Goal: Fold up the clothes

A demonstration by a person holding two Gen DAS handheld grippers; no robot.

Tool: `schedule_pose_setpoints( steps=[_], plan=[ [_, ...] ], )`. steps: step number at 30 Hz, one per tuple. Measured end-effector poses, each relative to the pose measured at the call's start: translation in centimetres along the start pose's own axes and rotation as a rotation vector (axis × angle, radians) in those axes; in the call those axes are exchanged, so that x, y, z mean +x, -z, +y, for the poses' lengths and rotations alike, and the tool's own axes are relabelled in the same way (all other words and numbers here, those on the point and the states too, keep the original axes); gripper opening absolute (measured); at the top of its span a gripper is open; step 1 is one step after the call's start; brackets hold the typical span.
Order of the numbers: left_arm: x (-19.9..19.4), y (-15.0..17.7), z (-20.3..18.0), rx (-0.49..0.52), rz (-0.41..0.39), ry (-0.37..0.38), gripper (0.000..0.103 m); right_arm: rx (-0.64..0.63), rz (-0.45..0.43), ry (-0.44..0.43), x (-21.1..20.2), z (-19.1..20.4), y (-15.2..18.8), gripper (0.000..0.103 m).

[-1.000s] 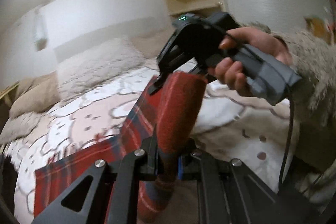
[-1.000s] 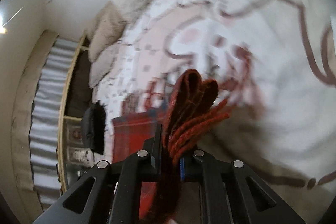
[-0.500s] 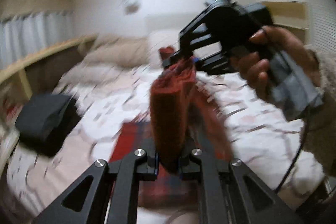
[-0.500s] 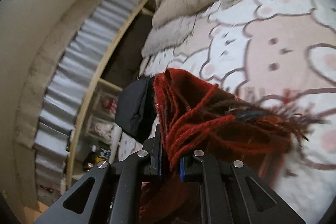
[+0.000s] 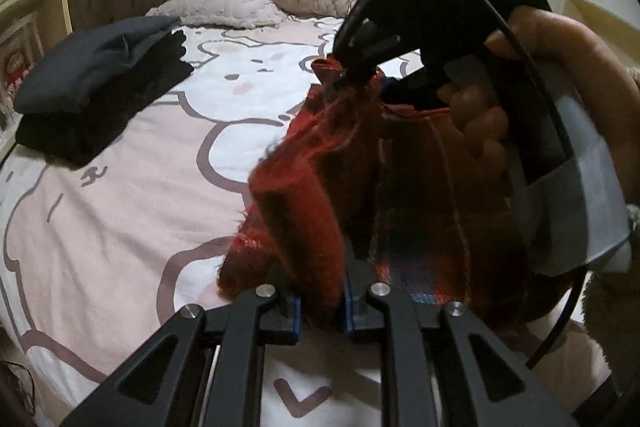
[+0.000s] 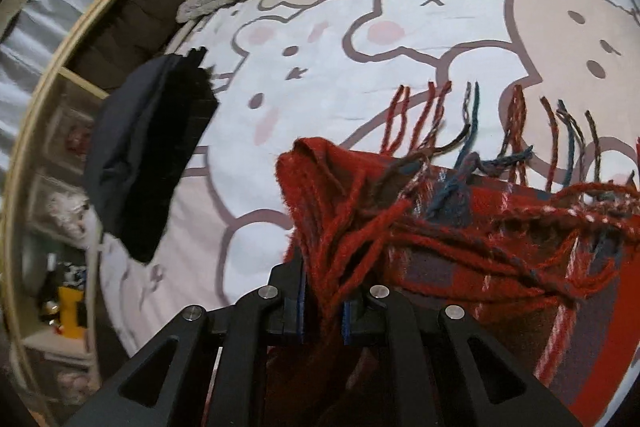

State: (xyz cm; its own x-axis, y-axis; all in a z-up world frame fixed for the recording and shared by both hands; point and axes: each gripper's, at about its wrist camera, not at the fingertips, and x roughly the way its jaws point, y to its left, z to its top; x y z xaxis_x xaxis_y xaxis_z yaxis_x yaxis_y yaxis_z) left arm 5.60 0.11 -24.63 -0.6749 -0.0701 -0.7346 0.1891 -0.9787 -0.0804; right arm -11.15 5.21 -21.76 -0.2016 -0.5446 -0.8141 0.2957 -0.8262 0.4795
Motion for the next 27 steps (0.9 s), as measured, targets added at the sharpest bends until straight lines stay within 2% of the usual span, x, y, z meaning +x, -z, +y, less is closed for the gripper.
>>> schedule_pose_setpoints(
  steps=[2, 5, 7, 8, 10, 11, 14, 15, 17, 21, 24, 27],
  plan=[
    [0.2, 0.0, 0.4, -0.021, 0.018, 0.019, 0.020, 0.011, -0.009, -0.036, -0.2, -0.1, 0.0, 0.016],
    [0.2, -0.8, 1.0, -0.049, 0.042, 0.043, 0.023, 0.053, 0.014, -0.131, -1.8, -0.8, -0.2, 0.042],
    [0.1, -1.4, 1.4, -0.067, 0.059, 0.058, 0.023, 0.047, -0.066, -0.139, -5.3, -1.7, 0.1, 0.094],
    [0.2, -1.6, 1.5, -0.076, 0.069, 0.065, 0.023, 0.032, -0.143, -0.115, -8.1, -2.4, 0.8, 0.103],
    [0.5, -2.0, 1.7, -0.093, 0.091, 0.073, 0.023, -0.010, -0.255, -0.056, -12.4, -3.5, 2.2, 0.103],
    [0.5, -2.2, 1.7, -0.101, 0.097, 0.079, 0.023, -0.051, -0.315, 0.011, -14.7, -4.0, 3.5, 0.103],
    [0.5, -3.2, 1.9, -0.121, 0.109, 0.097, 0.023, -0.234, -0.499, 0.315, -19.5, -4.6, 9.5, 0.103],
    [0.3, -3.7, 2.0, -0.131, 0.106, 0.109, 0.023, -0.297, -0.525, 0.407, -19.9, -4.4, 11.4, 0.103],
    [-0.1, -4.7, 2.0, -0.153, 0.101, 0.134, 0.020, -0.459, -0.547, 0.580, -19.2, -3.5, 16.2, 0.103],
    [-1.4, -6.6, 1.5, -0.184, 0.065, 0.187, 0.020, -0.693, -0.531, 0.709, -15.6, -1.1, 23.4, 0.103],
    [-2.0, -7.6, 1.3, -0.211, 0.052, 0.219, 0.020, -0.835, -0.590, 0.801, -12.5, 1.5, 26.0, 0.103],
    [-2.1, -7.9, 1.4, -0.237, 0.059, 0.240, 0.020, -0.944, -0.635, 0.870, -9.0, 3.8, 26.1, 0.103]
  ],
)
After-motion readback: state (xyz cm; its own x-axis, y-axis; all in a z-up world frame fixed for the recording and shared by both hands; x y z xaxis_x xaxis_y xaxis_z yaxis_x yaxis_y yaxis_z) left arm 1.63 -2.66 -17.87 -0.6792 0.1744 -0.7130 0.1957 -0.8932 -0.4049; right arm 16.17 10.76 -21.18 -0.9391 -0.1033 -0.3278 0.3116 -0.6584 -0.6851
